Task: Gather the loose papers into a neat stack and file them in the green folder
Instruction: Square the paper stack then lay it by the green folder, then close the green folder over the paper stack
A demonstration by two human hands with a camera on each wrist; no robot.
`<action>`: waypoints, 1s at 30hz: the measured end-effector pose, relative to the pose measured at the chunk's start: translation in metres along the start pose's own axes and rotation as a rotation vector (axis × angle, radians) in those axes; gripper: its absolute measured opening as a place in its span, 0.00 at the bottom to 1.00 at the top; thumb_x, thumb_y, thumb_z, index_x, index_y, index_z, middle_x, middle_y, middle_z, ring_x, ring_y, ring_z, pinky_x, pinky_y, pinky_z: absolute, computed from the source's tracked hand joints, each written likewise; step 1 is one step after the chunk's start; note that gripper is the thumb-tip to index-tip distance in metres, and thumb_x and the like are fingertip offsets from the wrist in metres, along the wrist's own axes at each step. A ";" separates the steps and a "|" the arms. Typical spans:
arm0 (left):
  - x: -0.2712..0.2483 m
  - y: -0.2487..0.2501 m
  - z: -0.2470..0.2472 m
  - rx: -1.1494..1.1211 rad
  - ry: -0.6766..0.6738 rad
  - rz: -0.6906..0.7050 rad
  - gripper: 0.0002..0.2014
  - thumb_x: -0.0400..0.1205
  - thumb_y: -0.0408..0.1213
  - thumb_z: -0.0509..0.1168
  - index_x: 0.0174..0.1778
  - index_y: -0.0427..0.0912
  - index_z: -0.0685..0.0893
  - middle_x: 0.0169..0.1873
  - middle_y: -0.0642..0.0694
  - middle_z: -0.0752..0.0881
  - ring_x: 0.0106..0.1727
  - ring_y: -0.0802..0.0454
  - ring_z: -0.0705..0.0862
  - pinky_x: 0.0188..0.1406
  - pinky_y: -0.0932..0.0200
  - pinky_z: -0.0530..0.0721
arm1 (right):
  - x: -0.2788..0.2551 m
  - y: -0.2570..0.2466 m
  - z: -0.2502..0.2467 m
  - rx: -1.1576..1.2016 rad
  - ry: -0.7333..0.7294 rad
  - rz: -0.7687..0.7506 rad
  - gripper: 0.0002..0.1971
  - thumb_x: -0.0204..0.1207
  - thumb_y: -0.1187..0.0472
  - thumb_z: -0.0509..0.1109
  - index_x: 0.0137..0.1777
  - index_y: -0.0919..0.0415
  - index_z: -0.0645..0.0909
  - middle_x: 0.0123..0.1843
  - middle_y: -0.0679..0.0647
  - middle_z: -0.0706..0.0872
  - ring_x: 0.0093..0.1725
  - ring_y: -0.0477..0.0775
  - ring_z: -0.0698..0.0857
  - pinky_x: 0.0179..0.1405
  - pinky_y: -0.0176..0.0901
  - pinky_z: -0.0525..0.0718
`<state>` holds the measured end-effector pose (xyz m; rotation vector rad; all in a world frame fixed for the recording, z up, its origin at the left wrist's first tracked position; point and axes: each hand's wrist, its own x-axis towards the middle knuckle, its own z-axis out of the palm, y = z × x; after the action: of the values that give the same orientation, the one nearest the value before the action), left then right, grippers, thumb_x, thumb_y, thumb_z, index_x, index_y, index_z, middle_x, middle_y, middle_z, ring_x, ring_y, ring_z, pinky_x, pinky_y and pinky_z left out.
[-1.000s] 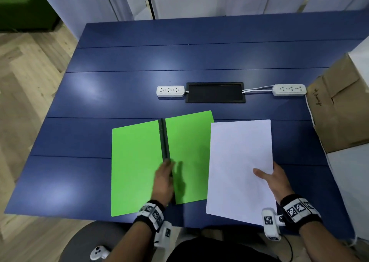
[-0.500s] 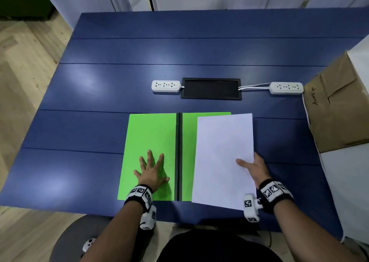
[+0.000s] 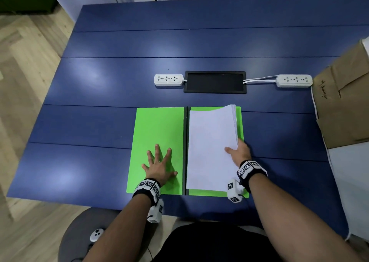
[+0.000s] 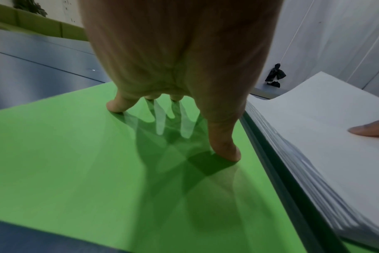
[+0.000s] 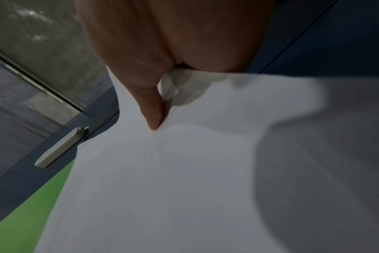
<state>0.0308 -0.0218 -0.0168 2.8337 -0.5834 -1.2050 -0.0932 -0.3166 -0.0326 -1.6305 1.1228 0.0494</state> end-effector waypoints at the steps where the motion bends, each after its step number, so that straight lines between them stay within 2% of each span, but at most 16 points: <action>1: 0.000 -0.001 0.000 0.003 0.005 0.001 0.52 0.76 0.60 0.71 0.85 0.70 0.37 0.82 0.48 0.20 0.84 0.31 0.27 0.75 0.13 0.47 | 0.001 -0.001 0.002 -0.027 0.003 -0.007 0.19 0.74 0.68 0.76 0.65 0.59 0.83 0.60 0.56 0.91 0.60 0.60 0.89 0.66 0.56 0.85; 4: 0.000 -0.001 0.002 0.004 0.018 0.008 0.52 0.76 0.60 0.71 0.85 0.70 0.38 0.82 0.48 0.21 0.84 0.30 0.27 0.75 0.14 0.47 | 0.002 -0.005 0.005 -0.115 0.022 -0.014 0.19 0.75 0.67 0.75 0.66 0.59 0.83 0.62 0.55 0.90 0.61 0.59 0.88 0.65 0.50 0.84; 6: -0.001 -0.001 0.001 0.002 0.027 0.020 0.52 0.76 0.61 0.71 0.85 0.70 0.38 0.83 0.48 0.22 0.85 0.31 0.28 0.75 0.15 0.47 | 0.003 -0.006 0.007 -0.152 0.035 -0.002 0.19 0.74 0.64 0.75 0.66 0.59 0.81 0.63 0.57 0.89 0.62 0.61 0.88 0.65 0.51 0.84; 8: 0.000 -0.004 0.000 -0.029 0.064 0.013 0.52 0.76 0.61 0.72 0.86 0.68 0.41 0.85 0.47 0.26 0.86 0.32 0.32 0.76 0.19 0.48 | 0.001 -0.009 0.005 -0.203 0.088 0.048 0.24 0.72 0.57 0.78 0.66 0.60 0.78 0.64 0.59 0.87 0.62 0.64 0.87 0.63 0.54 0.85; 9: 0.000 -0.008 -0.001 -0.041 0.111 -0.024 0.51 0.75 0.60 0.73 0.87 0.64 0.45 0.87 0.44 0.32 0.88 0.33 0.38 0.78 0.22 0.50 | -0.002 -0.011 0.003 -0.225 0.126 0.078 0.29 0.70 0.53 0.80 0.68 0.61 0.76 0.66 0.60 0.85 0.63 0.65 0.86 0.63 0.55 0.85; 11: -0.004 -0.020 -0.003 -0.104 0.260 -0.191 0.51 0.73 0.58 0.76 0.87 0.52 0.55 0.88 0.37 0.49 0.87 0.32 0.55 0.81 0.30 0.59 | -0.009 -0.012 -0.004 -0.293 0.206 0.093 0.36 0.69 0.47 0.80 0.73 0.62 0.73 0.71 0.60 0.78 0.68 0.66 0.81 0.66 0.58 0.82; 13: -0.011 -0.036 -0.008 -0.300 0.364 -0.437 0.48 0.71 0.51 0.80 0.83 0.40 0.63 0.82 0.32 0.63 0.81 0.30 0.66 0.77 0.31 0.70 | -0.019 -0.006 -0.012 -0.374 0.260 0.084 0.32 0.74 0.48 0.75 0.75 0.64 0.73 0.74 0.63 0.73 0.71 0.69 0.77 0.67 0.59 0.78; 15: -0.013 -0.056 -0.010 -0.476 0.370 -0.611 0.42 0.71 0.46 0.80 0.78 0.35 0.69 0.76 0.31 0.68 0.77 0.30 0.69 0.71 0.31 0.74 | -0.028 0.005 -0.019 -0.383 0.252 0.117 0.25 0.77 0.54 0.70 0.72 0.63 0.77 0.72 0.64 0.74 0.66 0.71 0.81 0.65 0.57 0.79; 17: -0.009 -0.078 -0.012 -0.537 0.320 -0.645 0.38 0.72 0.47 0.79 0.74 0.35 0.75 0.73 0.30 0.73 0.75 0.30 0.71 0.70 0.33 0.73 | -0.037 0.016 -0.022 -0.366 0.231 0.142 0.19 0.78 0.60 0.67 0.69 0.61 0.80 0.70 0.62 0.77 0.62 0.70 0.83 0.62 0.54 0.80; 19: -0.002 -0.097 -0.018 -0.580 0.272 -0.589 0.33 0.71 0.48 0.80 0.68 0.35 0.83 0.67 0.29 0.82 0.69 0.30 0.79 0.68 0.37 0.79 | -0.044 0.022 -0.022 -0.342 0.229 0.113 0.19 0.78 0.63 0.66 0.69 0.59 0.81 0.69 0.61 0.81 0.64 0.67 0.83 0.63 0.53 0.79; 22: 0.003 -0.126 -0.031 -0.705 0.249 -0.473 0.23 0.70 0.48 0.80 0.53 0.32 0.90 0.52 0.31 0.91 0.54 0.34 0.89 0.58 0.41 0.87 | -0.047 0.026 -0.023 -0.256 0.230 0.101 0.20 0.78 0.64 0.66 0.69 0.57 0.81 0.69 0.58 0.85 0.65 0.64 0.84 0.65 0.52 0.80; 25: -0.014 -0.138 -0.051 -0.794 0.285 -0.390 0.17 0.70 0.49 0.78 0.41 0.39 0.86 0.41 0.33 0.90 0.47 0.35 0.90 0.53 0.35 0.89 | -0.048 0.028 -0.030 -0.163 0.195 0.110 0.18 0.78 0.65 0.66 0.67 0.57 0.82 0.65 0.56 0.88 0.64 0.60 0.86 0.64 0.48 0.81; 26: -0.026 -0.134 -0.060 -0.814 0.304 -0.326 0.14 0.74 0.45 0.77 0.40 0.38 0.84 0.39 0.35 0.89 0.44 0.37 0.89 0.51 0.37 0.90 | -0.049 0.028 -0.033 -0.141 0.188 0.101 0.17 0.78 0.65 0.66 0.66 0.57 0.83 0.64 0.55 0.89 0.62 0.59 0.87 0.63 0.47 0.81; 28: -0.057 -0.111 -0.077 -0.922 0.310 -0.173 0.08 0.82 0.32 0.71 0.41 0.36 0.78 0.35 0.40 0.86 0.39 0.44 0.85 0.44 0.47 0.87 | -0.049 0.031 -0.040 -0.099 0.180 0.087 0.15 0.79 0.65 0.66 0.64 0.57 0.84 0.61 0.54 0.90 0.58 0.56 0.87 0.59 0.43 0.80; 30: -0.088 -0.082 -0.091 -1.072 0.241 0.015 0.05 0.85 0.24 0.64 0.44 0.35 0.77 0.33 0.46 0.86 0.37 0.52 0.85 0.42 0.55 0.85 | -0.048 0.035 -0.045 -0.063 0.164 0.079 0.14 0.80 0.63 0.66 0.64 0.57 0.84 0.60 0.54 0.91 0.60 0.56 0.87 0.58 0.42 0.79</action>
<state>0.0655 0.0717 0.0966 1.9744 0.0760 -0.7760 -0.1656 -0.3196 -0.0137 -1.6689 1.3224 0.0027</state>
